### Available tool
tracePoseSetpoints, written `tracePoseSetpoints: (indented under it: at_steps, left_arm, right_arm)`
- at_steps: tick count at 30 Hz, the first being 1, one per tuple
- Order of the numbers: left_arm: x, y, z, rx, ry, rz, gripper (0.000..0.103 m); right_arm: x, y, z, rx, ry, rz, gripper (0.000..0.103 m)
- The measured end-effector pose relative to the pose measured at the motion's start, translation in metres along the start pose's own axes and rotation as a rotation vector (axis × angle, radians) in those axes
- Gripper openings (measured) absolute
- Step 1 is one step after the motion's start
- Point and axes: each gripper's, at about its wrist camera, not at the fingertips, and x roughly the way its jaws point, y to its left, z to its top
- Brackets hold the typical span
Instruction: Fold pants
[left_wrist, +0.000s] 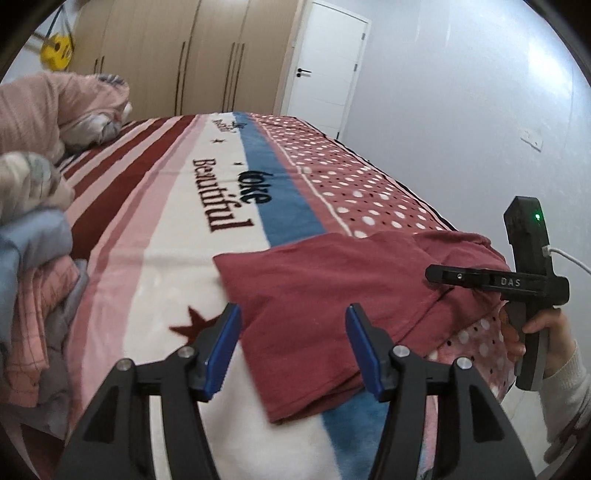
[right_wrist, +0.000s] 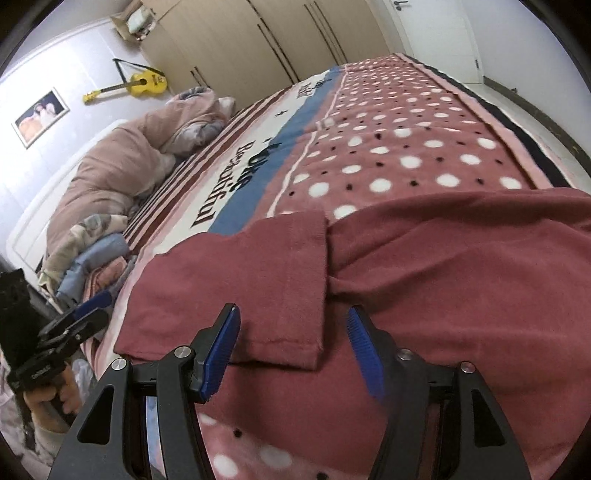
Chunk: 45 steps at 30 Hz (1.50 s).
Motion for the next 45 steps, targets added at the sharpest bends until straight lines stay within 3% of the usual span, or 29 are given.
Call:
tracePoseSetpoints:
  at_steps: [4, 6, 8, 14, 18, 21, 24, 32, 35, 39, 42, 44, 45]
  left_arm:
    - [0.004, 0.008, -0.001, -0.017, 0.001, -0.001, 0.054]
    - [0.004, 0.009, -0.002, -0.02, 0.003, -0.004, 0.054]
    - [0.004, 0.008, -0.002, -0.018, 0.009, -0.009, 0.054]
    - [0.0, -0.002, 0.0, -0.001, 0.008, -0.018, 0.059]
    - [0.001, -0.016, 0.004, 0.016, 0.006, -0.043, 0.061]
    - [0.01, -0.023, 0.007, 0.012, 0.023, -0.065, 0.066]
    - [0.025, -0.025, 0.008, -0.025, 0.062, -0.075, 0.066]
    - [0.047, -0.013, 0.008, -0.1, 0.114, -0.093, 0.066]
    - [0.058, -0.004, 0.006, -0.155, 0.148, -0.124, 0.066]
    - [0.074, 0.008, 0.002, -0.239, 0.179, -0.196, 0.06]
    - [0.08, 0.013, 0.002, -0.277, 0.181, -0.236, 0.057]
    - [0.085, 0.014, 0.003, -0.301, 0.186, -0.258, 0.051]
    - [0.088, 0.014, 0.003, -0.309, 0.19, -0.268, 0.043]
  right_arm:
    - [0.014, 0.013, 0.001, -0.036, 0.021, 0.022, 0.048]
    - [0.017, 0.016, 0.001, -0.048, 0.013, 0.0, 0.019]
    - [0.015, 0.016, 0.001, -0.026, -0.012, 0.022, 0.01]
    - [-0.028, 0.018, -0.005, -0.03, -0.148, -0.041, 0.008]
    - [-0.062, 0.004, -0.009, -0.004, -0.197, -0.077, 0.008]
    - [-0.064, -0.006, -0.015, -0.014, -0.156, -0.127, 0.009]
    - [-0.055, -0.015, -0.024, 0.004, -0.097, -0.158, 0.021]
    - [-0.075, -0.036, -0.026, 0.042, -0.161, -0.154, 0.029]
    - [-0.084, -0.038, -0.028, 0.046, -0.183, -0.161, 0.042]
    - [-0.096, -0.044, -0.031, 0.065, -0.206, -0.094, 0.054]
    - [-0.101, -0.046, -0.033, 0.076, -0.199, -0.068, 0.054]
    - [-0.104, -0.045, -0.033, 0.07, -0.204, -0.075, 0.054]
    - [-0.105, -0.044, -0.033, 0.064, -0.206, -0.08, 0.054]
